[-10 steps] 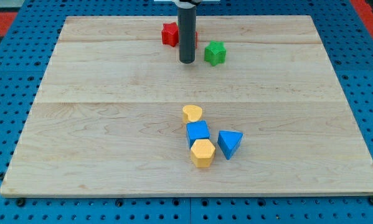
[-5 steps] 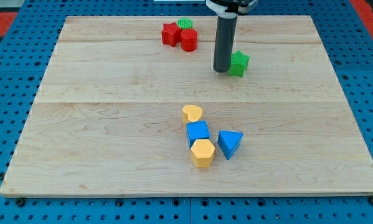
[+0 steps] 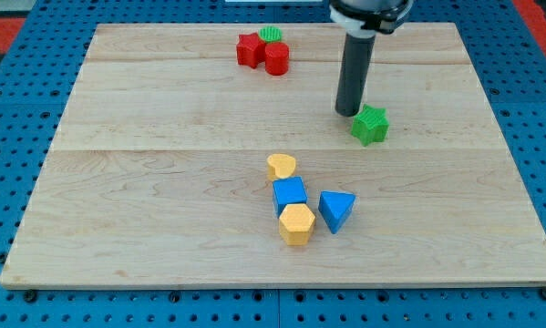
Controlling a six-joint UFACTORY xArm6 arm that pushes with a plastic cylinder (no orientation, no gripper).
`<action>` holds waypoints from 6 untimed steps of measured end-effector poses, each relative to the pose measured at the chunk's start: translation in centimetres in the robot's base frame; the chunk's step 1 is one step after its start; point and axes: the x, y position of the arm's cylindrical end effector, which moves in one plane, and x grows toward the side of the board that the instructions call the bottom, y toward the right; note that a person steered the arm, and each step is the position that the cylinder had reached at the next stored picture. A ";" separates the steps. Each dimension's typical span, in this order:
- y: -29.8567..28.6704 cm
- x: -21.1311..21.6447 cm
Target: Push green star into the blue triangle
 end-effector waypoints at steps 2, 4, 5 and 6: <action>1.3 3.5; 1.9 3.9; 1.7 4.4; 0.1 7.2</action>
